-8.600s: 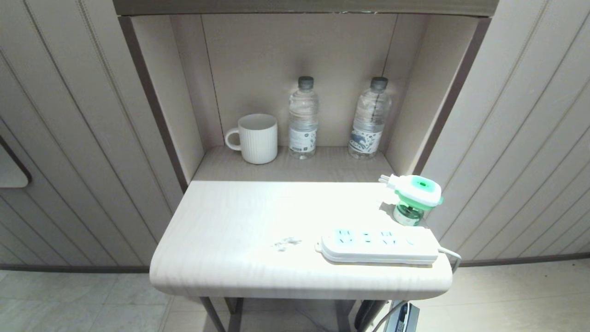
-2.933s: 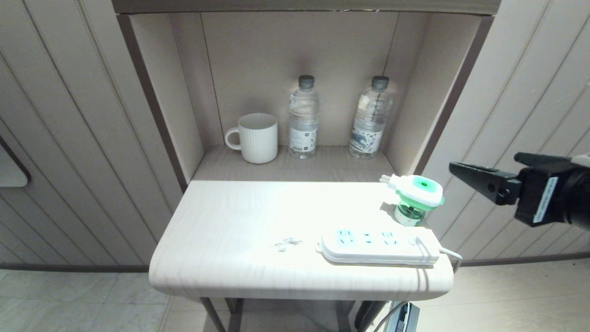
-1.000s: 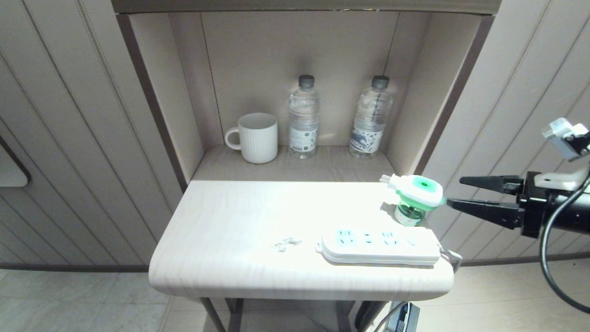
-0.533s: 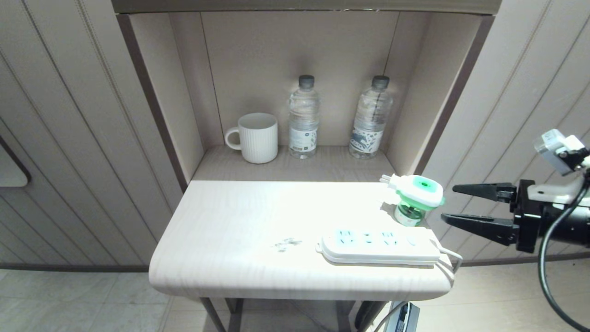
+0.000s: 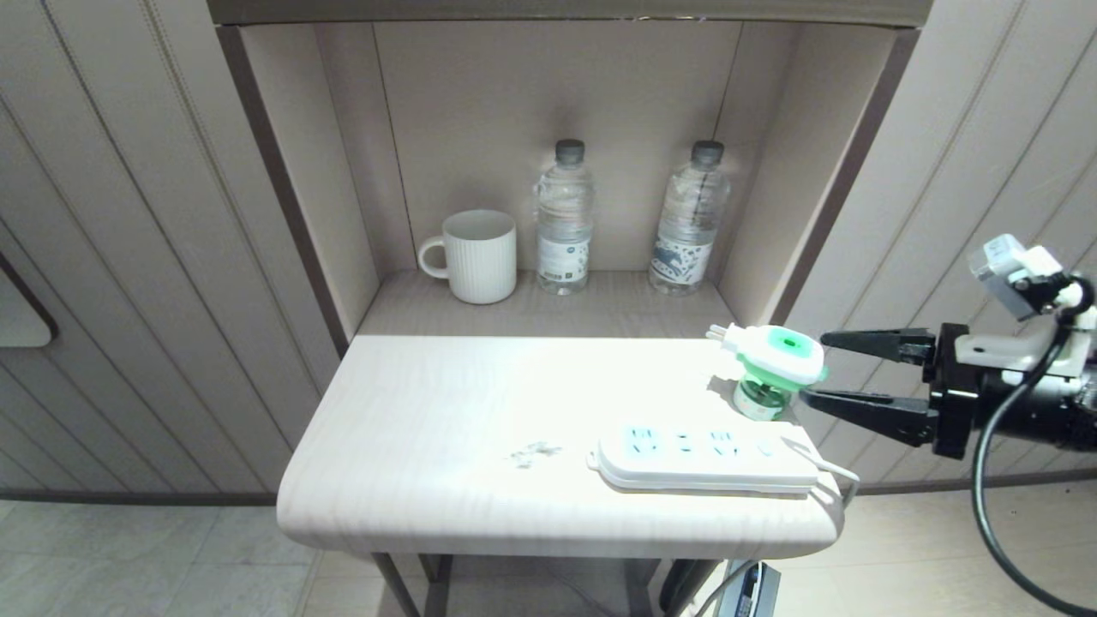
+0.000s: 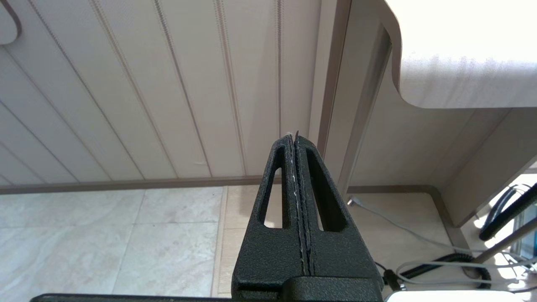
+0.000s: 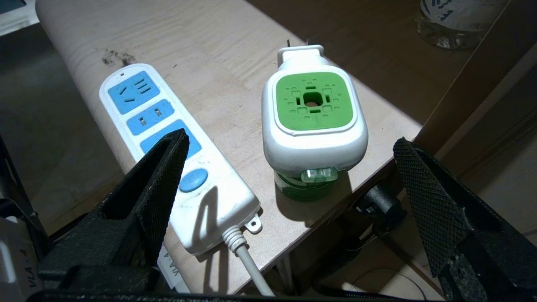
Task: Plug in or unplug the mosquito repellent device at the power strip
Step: Pick up the mosquito repellent liquid
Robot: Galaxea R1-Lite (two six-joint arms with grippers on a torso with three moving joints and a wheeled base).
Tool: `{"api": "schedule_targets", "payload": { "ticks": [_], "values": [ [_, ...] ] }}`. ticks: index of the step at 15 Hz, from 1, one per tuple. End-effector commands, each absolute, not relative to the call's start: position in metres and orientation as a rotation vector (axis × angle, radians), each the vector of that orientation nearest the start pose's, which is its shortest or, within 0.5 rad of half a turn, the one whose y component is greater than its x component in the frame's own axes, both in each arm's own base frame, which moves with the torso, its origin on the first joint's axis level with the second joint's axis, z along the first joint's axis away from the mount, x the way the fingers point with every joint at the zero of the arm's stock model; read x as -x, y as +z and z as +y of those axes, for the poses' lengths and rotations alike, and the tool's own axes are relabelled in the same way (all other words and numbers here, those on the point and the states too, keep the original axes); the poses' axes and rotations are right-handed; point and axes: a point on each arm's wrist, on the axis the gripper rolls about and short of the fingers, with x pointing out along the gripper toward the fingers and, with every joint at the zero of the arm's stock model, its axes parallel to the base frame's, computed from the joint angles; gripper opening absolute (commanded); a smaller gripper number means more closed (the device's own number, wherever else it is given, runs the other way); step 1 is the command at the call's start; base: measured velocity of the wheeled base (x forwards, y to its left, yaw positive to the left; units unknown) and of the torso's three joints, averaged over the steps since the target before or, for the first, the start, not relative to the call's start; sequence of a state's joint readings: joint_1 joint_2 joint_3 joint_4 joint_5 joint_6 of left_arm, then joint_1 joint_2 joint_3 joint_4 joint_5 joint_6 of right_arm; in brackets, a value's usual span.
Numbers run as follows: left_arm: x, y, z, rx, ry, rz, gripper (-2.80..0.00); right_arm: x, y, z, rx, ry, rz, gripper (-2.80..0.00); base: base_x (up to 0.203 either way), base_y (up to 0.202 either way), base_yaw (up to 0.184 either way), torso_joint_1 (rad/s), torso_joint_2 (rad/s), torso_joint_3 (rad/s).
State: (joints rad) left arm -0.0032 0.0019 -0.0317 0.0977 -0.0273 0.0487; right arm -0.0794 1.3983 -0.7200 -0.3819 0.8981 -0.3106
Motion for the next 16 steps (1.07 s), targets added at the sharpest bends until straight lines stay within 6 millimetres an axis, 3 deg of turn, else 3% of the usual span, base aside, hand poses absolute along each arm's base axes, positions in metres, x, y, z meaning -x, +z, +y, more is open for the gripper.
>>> {"api": "schedule_targets", "payload": {
  "ticks": [1, 3, 16],
  "values": [
    [0.025, 0.074, -0.001, -0.048, -0.034, 0.067, -2.80, -0.227, 0.215, 0.005, 0.153, 0.855, 0.143, 0.00, 0.000, 0.000, 0.000, 0.000, 0.00, 0.000],
    [0.025, 0.074, -0.001, -0.048, -0.033, 0.067, -2.80, -0.234, 0.213, 0.009, 0.172, 0.826, 0.126, 0.00, 0.000, 0.000, 0.000, 0.000, 0.00, 0.000],
    [0.025, 0.074, -0.001, -0.048, -0.032, 0.067, -2.80, -0.232, 0.197, 0.013, 0.160, 0.816, 0.140, 0.00, 0.000, 0.000, 0.000, 0.000, 0.00, 0.000]
  ]
}}
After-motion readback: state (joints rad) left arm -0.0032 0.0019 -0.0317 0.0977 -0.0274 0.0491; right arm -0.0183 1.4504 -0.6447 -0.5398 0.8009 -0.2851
